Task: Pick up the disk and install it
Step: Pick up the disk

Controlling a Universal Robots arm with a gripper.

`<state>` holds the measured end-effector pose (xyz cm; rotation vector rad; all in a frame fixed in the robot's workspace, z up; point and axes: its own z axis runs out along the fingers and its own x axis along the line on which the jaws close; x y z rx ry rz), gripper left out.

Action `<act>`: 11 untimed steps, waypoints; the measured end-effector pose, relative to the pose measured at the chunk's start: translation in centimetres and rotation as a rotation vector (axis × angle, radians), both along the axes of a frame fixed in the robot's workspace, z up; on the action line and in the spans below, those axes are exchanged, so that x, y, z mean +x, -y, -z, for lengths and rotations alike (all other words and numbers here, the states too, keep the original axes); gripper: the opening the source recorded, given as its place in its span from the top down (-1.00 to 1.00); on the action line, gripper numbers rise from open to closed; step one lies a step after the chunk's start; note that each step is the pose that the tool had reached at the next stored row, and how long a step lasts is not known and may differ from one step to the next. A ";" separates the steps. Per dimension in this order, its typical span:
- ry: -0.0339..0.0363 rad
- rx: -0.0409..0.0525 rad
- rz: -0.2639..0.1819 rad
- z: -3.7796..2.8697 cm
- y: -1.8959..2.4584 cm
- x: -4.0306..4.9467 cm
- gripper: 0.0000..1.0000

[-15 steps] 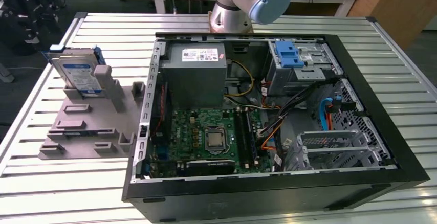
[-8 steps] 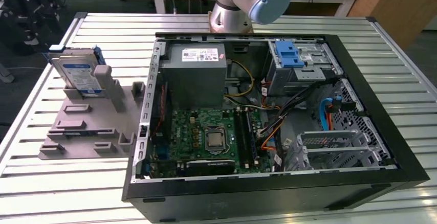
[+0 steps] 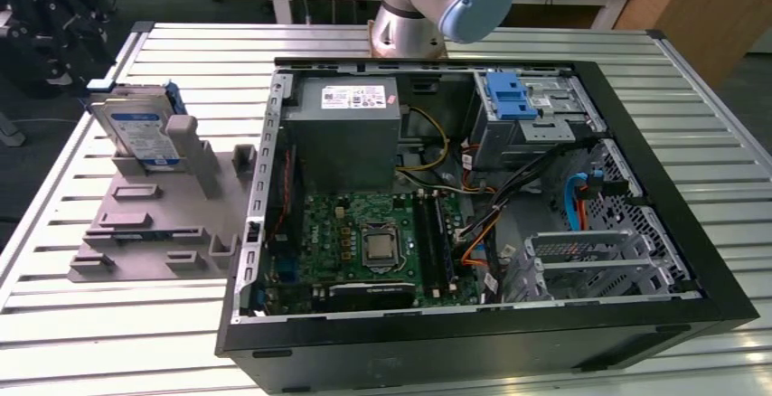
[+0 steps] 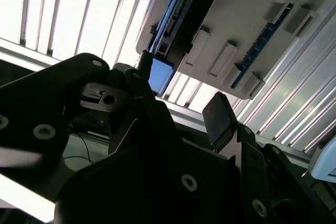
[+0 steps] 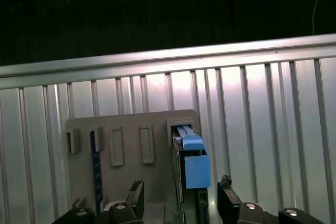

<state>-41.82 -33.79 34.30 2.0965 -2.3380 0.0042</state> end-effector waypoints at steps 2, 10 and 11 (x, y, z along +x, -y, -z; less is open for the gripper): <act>0.0000 0.0005 0.000 0.16 -0.10 -0.03 -0.32; 0.0013 0.0013 -0.054 0.82 -0.32 -0.24 -0.32; 0.0039 0.0013 -0.055 0.95 -0.34 -0.33 -0.32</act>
